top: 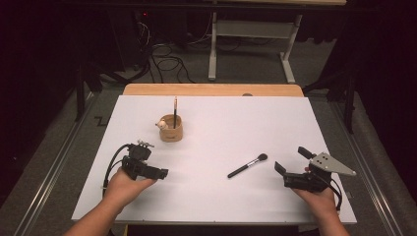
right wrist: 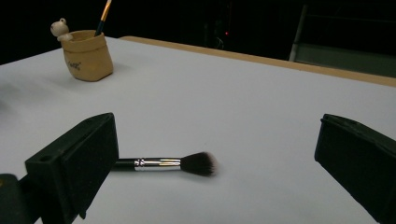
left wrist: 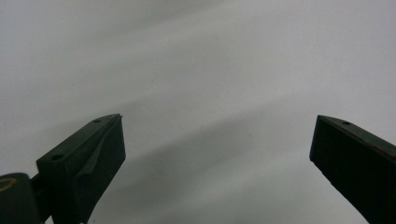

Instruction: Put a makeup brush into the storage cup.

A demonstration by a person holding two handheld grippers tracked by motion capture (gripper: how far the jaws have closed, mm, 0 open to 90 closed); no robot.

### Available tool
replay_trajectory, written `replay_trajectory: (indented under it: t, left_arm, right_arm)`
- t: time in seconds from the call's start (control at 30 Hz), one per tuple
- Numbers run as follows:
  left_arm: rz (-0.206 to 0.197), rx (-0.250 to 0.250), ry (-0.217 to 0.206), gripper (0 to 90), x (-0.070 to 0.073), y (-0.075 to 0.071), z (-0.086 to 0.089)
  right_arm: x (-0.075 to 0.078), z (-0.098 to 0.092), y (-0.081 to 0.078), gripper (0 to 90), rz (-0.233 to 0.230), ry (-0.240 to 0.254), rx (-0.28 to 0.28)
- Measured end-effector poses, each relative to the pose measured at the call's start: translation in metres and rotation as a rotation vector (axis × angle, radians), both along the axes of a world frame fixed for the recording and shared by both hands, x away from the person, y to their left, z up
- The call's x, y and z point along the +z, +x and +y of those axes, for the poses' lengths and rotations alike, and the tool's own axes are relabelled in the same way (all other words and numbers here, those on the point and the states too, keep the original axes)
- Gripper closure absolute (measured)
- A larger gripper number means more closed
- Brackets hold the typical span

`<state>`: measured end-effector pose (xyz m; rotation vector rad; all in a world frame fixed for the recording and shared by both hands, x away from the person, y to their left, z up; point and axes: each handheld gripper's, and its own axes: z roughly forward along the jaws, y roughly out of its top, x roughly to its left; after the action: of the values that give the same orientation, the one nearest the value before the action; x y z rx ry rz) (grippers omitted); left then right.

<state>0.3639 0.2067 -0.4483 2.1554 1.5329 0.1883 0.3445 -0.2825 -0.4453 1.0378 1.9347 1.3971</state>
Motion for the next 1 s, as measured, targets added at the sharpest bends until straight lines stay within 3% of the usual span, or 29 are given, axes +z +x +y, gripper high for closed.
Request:
replay_trajectory:
  t: [0.43,0.67,0.87,1.0]
  left_arm:
    - [0.106,-0.067,0.075,4.4,-0.004,0.003,-0.011]
    - [0.185,-0.083,0.084,4.7,-0.005,0.007,-0.014]
    - [0.228,-0.104,0.107,4.3,-0.007,0.010,-0.016]
    - [0.254,-0.135,0.147,3.7,-0.008,0.009,-0.020]
  right_arm:
    - [0.000,0.002,0.002,0.5,0.000,0.002,0.016]
    - [0.000,0.005,0.002,0.5,0.004,-0.006,0.026]
    - [-0.001,0.006,0.002,0.6,0.012,-0.007,0.032]
    - [-0.001,0.006,0.002,0.6,0.010,-0.008,0.033]
